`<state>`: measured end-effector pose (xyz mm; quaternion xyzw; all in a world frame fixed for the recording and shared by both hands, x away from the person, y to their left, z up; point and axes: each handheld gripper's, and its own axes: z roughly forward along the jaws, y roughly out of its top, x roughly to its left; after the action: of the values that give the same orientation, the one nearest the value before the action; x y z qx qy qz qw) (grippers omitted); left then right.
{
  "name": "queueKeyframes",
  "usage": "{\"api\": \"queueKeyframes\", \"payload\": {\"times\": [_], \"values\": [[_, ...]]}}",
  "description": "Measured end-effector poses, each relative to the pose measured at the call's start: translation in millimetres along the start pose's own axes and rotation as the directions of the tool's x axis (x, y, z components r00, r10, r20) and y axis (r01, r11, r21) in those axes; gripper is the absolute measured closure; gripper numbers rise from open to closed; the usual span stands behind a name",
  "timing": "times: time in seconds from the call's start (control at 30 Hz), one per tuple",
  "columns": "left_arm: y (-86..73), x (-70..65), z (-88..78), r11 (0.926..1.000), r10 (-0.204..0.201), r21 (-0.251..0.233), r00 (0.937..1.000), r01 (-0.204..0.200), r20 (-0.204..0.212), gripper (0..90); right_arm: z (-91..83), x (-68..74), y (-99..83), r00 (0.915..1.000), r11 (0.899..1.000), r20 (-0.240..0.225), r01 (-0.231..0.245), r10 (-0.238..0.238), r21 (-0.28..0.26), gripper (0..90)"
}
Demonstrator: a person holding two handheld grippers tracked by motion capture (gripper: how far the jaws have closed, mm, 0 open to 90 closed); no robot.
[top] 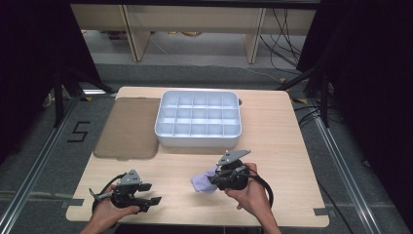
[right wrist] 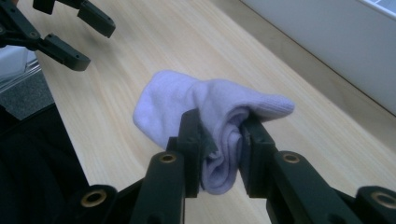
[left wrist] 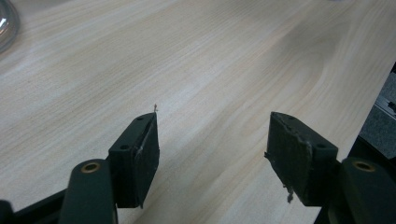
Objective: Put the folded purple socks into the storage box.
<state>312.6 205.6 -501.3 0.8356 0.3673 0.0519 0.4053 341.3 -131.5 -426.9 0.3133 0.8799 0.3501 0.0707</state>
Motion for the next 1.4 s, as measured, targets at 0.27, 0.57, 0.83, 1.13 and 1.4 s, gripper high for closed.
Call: {"api": "queueKeyframes", "payload": {"times": [0.27,0.57,0.83,1.13,1.4], "values": [[-0.1,1.5,0.8,1.0000,0.001,0.002,1.0000,-0.001,-0.001,32.7,-2.8,-11.3,3.0,1.0000,1.000,0.007,-0.005,0.005,0.005,73.8],[-0.3,3.0,2.5,0.9987,0.034,0.038,0.9994,-0.033,-0.011,26.6,-15.6,-25.8,19.0,0.9986,1.000,0.053,0.002,-0.003,0.011,73.8],[-0.3,1.7,3.9,0.9992,0.023,0.033,0.9995,-0.022,-0.024,23.3,-24.2,-33.9,28.4,0.9953,0.999,0.094,-0.027,0.024,0.035,73.8],[-0.4,2.2,5.3,0.9985,0.029,0.047,0.9990,-0.027,-0.036,21.5,-31.2,-42.3,37.0,0.9933,0.999,0.115,-0.015,0.010,0.037,73.7],[0.1,1.8,4.4,0.9976,0.043,0.055,0.9988,-0.042,-0.022,21.4,-34.1,-49.7,45.1,0.9919,0.999,0.126,-0.018,0.012,0.049,73.7]]}}
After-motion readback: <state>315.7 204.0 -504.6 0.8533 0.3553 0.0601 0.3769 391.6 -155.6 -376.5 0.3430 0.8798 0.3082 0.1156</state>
